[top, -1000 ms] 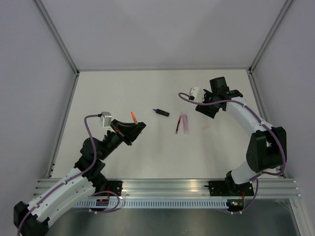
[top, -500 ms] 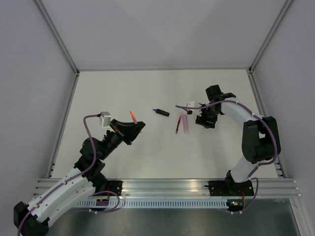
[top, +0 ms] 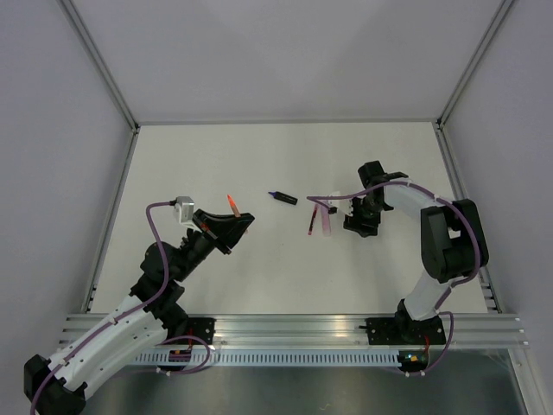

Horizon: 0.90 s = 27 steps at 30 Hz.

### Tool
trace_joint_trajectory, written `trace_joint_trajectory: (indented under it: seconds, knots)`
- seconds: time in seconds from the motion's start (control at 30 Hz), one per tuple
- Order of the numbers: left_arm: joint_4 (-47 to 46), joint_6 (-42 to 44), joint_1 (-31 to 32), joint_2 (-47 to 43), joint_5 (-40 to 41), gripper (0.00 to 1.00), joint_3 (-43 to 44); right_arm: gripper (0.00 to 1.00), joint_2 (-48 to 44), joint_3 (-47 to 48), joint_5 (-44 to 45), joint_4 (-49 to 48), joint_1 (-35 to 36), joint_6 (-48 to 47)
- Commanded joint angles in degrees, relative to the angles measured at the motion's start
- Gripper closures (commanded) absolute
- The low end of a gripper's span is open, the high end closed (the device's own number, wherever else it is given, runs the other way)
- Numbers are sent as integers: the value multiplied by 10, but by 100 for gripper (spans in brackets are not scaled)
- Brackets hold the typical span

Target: Insert the pens into the pen caps

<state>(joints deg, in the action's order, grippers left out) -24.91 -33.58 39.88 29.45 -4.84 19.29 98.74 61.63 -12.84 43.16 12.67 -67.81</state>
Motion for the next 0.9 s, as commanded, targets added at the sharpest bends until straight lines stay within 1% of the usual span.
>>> trace_joint_trajectory:
  seconds: [0.0, 0.13, 0.3, 0.4, 0.47, 0.57, 0.6, 0.63, 0.87]
  knots:
    - [-1, 12, 1, -4, 8, 97, -4, 35, 18, 16, -12, -19, 10, -23]
    - [-1, 13, 0, -1, 8, 97, -3, 35, 43, 26, 4, -18, 19, -31]
    - [-1, 14, 0, -1, 9, 97, -4, 35, 58, 39, -2, -18, 23, -29]
    - [-1, 15, 1, 0, 11, 97, -4, 40, 77, 48, 6, 3, 23, -29]
    - [-1, 15, 1, -1, 11, 97, -4, 41, 79, 48, 11, 8, 23, -28]
    - [0, 15, 1, -2, 11, 97, -4, 48, 84, 50, 17, 17, 22, -27]
    - [0, 15, 0, -2, 11, 97, -4, 53, 89, 52, 21, 21, 23, -27]
    - [0, 15, 1, -3, 11, 97, -4, 55, 92, 53, 24, 24, 23, -25]
    - [0, 15, 1, -3, 11, 97, -4, 57, 104, 47, 42, 25, 19, -27]
